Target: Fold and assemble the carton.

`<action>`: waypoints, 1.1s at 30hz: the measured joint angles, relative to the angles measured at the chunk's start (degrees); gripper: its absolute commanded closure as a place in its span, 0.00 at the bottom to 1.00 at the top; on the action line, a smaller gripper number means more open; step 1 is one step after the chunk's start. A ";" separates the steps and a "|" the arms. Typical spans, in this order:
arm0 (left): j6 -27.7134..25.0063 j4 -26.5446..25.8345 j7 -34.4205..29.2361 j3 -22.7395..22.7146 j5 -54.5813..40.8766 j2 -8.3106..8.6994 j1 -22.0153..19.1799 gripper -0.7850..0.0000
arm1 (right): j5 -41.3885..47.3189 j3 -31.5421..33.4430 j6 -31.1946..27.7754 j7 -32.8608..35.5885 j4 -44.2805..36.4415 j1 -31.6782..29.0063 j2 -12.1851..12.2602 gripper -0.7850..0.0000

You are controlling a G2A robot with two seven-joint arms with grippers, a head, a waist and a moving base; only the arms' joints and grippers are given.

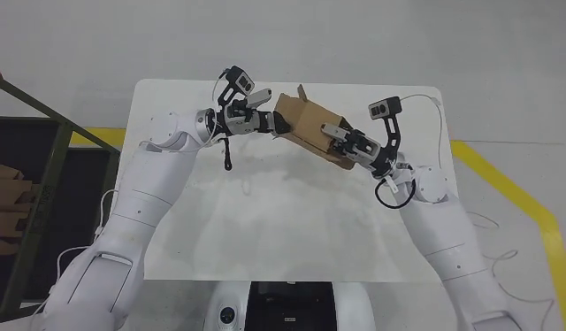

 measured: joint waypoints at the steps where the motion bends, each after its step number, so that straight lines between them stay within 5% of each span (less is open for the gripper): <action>1: 0.13 0.10 -0.09 0.03 0.07 0.00 -0.06 0.00 | 0.02 0.02 0.02 0.02 0.17 0.06 0.00 1.00; 33: 0.97 3.57 -1.80 0.78 0.21 -0.39 -2.19 0.00 | 2.17 0.39 -0.43 -0.63 3.57 1.36 -0.47 1.00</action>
